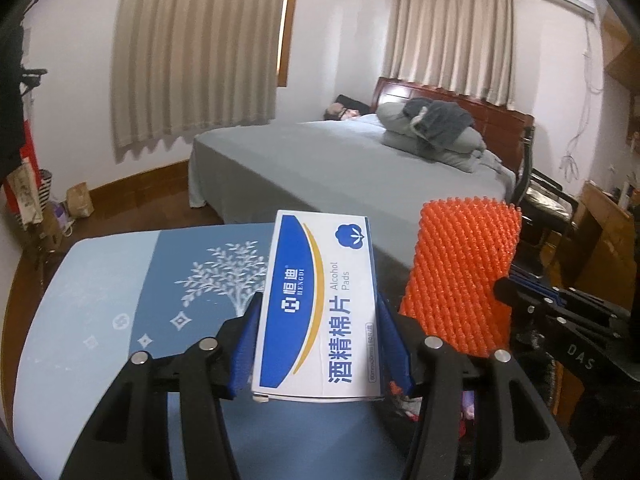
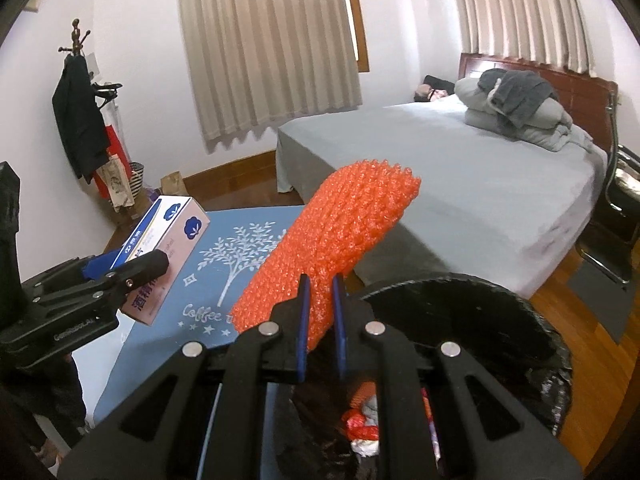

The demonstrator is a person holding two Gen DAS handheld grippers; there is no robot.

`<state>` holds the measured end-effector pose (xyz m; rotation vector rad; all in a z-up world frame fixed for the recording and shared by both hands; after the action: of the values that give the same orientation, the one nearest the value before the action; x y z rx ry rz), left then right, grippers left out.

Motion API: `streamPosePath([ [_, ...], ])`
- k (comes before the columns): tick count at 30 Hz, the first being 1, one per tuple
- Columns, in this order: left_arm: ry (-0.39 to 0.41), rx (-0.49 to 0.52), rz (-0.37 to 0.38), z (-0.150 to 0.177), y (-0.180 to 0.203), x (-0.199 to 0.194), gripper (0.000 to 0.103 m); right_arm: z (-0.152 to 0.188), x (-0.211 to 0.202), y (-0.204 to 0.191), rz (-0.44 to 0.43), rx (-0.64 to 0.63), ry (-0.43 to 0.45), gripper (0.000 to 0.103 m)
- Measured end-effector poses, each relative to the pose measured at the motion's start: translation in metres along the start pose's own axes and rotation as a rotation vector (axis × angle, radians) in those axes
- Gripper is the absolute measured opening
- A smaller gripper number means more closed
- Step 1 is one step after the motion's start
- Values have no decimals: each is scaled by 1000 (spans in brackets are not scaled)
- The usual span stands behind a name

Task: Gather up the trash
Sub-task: 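Lift and carry the box and orange sleeve over the bin with both tools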

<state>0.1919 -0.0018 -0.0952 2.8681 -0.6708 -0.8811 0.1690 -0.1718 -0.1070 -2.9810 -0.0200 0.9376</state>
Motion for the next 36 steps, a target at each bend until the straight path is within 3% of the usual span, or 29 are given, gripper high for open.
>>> streamPosePath([
  [19, -6, 82, 117, 6, 85, 9, 55, 25, -48, 69, 119, 67, 26, 10],
  [36, -58, 142, 213, 21, 148, 55, 55, 60, -56, 132, 235, 115, -12, 10],
])
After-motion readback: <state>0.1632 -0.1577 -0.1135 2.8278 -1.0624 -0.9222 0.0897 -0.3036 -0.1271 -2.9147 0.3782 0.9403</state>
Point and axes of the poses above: each gripper's, at about its wrist camera, not at the fingertips, and x roughly the way its jaws point, y to its right, z to its underside, the point moved 10 cm from there along x, roughly the way its jaws point, and after that the axes turned 10 degrees about z, right-handed, at the moved point
